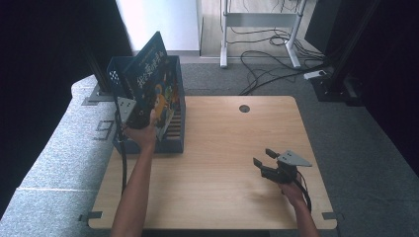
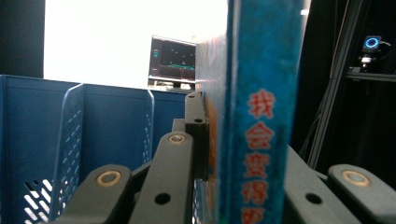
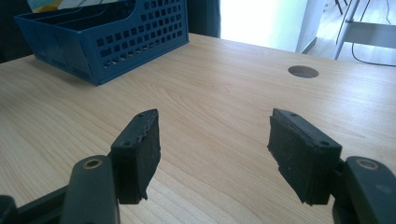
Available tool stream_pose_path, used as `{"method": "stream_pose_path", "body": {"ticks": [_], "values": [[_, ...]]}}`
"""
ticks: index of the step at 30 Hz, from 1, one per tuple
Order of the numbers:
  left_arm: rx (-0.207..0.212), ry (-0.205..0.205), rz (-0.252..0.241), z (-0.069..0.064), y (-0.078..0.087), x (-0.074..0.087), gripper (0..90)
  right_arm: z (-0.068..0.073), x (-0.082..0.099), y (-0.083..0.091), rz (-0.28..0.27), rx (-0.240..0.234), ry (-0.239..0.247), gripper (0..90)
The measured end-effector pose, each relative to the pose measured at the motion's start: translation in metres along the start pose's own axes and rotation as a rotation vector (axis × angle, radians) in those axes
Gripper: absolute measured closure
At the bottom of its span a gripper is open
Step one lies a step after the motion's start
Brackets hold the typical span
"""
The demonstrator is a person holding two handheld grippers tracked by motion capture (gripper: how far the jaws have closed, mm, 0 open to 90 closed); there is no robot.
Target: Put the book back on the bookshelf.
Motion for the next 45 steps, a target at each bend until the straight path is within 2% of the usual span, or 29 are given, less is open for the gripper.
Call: {"method": "stream_pose_path", "body": {"ticks": [6,14,18,26,33,45], "values": [[-0.005,0.003,0.009,-0.003,-0.006,0.006,83.1,0.001,0.000,-0.001,0.003,-0.004,0.002,33.1],[-0.015,-0.016,0.001,-0.008,-0.013,0.011,83.1,-0.001,0.001,0.000,0.002,-0.006,0.000,33.1],[-0.024,0.000,-0.017,-0.008,-0.015,0.015,83.0,0.000,0.001,-0.001,0.006,-0.007,0.002,33.1],[-0.036,0.002,-0.028,-0.009,-0.016,0.025,83.0,0.001,0.001,-0.001,0.004,-0.011,0.003,33.1],[-0.048,0.020,-0.040,-0.009,-0.017,0.026,83.0,0.002,0.001,0.000,0.006,-0.012,0.005,33.0],[-0.056,0.008,-0.048,-0.013,-0.019,0.029,82.8,0.002,0.001,0.000,0.004,-0.012,0.008,33.1]]}}
Point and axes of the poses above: each handheld gripper's, and its own axes: y roughly backward along the jaws, x roughly out of its underside, z roughly to its left, the point moved 3 cm from there along -y, roughly forward along the jaws, and after that the axes turned 7 degrees about -y, right-handed, at the moved point
